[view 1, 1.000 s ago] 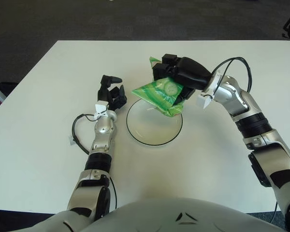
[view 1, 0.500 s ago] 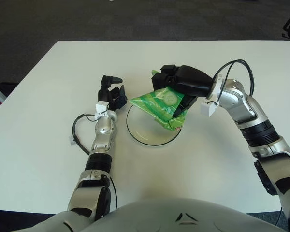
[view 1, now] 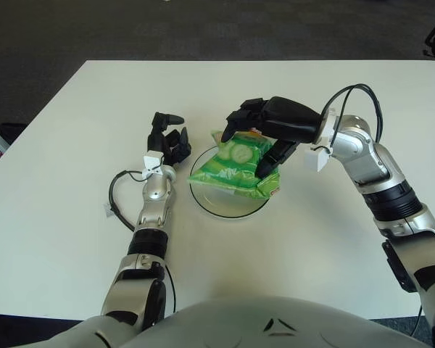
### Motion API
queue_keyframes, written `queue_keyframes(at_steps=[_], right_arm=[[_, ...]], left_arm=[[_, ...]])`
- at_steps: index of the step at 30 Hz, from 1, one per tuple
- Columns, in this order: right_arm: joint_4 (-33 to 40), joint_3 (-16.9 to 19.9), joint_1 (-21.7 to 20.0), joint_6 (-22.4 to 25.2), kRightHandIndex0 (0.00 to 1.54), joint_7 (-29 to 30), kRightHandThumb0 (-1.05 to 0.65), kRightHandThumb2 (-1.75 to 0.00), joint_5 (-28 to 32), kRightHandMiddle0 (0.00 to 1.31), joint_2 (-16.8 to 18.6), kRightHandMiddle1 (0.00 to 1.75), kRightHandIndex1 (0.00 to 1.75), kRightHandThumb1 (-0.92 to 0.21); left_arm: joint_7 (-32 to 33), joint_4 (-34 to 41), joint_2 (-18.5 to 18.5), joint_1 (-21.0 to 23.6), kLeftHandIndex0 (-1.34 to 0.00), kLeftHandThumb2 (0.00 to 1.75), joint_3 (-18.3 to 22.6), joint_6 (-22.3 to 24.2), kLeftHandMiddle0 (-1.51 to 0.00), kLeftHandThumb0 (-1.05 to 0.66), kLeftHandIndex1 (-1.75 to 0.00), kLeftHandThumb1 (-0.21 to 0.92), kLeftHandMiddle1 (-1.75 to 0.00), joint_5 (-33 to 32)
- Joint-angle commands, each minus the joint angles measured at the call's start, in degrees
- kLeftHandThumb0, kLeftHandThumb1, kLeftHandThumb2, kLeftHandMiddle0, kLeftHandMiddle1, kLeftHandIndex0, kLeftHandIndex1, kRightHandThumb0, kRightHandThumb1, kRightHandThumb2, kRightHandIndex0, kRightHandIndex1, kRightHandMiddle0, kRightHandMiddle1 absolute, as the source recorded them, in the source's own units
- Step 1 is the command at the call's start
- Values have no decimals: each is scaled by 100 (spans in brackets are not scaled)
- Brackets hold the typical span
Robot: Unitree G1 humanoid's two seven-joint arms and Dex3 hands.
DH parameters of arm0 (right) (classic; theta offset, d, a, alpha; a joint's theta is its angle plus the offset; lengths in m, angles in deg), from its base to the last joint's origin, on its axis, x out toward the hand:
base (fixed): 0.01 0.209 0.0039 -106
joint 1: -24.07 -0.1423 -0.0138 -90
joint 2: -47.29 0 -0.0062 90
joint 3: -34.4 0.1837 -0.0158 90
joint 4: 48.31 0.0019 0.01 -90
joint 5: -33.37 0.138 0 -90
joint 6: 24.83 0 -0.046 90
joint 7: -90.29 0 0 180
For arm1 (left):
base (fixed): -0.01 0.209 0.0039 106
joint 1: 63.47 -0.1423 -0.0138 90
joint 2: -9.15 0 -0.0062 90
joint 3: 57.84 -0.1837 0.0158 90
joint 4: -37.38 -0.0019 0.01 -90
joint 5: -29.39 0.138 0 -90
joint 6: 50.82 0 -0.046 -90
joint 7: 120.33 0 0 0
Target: Put the snack into the plate.
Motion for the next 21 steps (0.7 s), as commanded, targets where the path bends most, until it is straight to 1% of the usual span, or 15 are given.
queue_keyframes(at_steps=[1, 6, 10, 14, 16, 21], right_arm=[[168, 76, 118, 244, 16, -81, -17, -5, 159, 35, 11, 11, 0, -92], [282, 95, 176, 408, 12, -111, -13, -5, 203, 32, 11, 6, 0, -92], [341, 114, 202, 490, 11, -117, -11, -5, 242, 30, -2, 4, 0, -92], [367, 158, 220, 565, 10, -147, -10, -5, 337, 28, 0, 2, 0, -92], [361, 191, 214, 596, 9, -171, -10, -5, 415, 28, -13, 2, 0, -92], [377, 251, 189, 658, 8, -242, -15, -6, 539, 26, -57, 1, 0, -92]], left_arm=[[142, 237, 36, -89, -32, 78, -72, 200, -90, -37, -175, 73, -175, 187], [285, 448, 35, -158, -33, 78, -149, 430, -90, -37, -175, 72, -175, 419], [339, 542, 25, -194, -33, 80, -183, 520, -91, -38, -175, 71, -175, 482], [330, 590, 0, -222, -33, 80, -196, 510, -92, -38, -175, 71, -175, 424], [267, 572, -34, -219, -34, 80, -174, 423, -92, -38, -175, 70, -175, 298], [195, 554, -83, -223, -34, 81, -152, 327, -93, -38, -175, 70, -175, 125]])
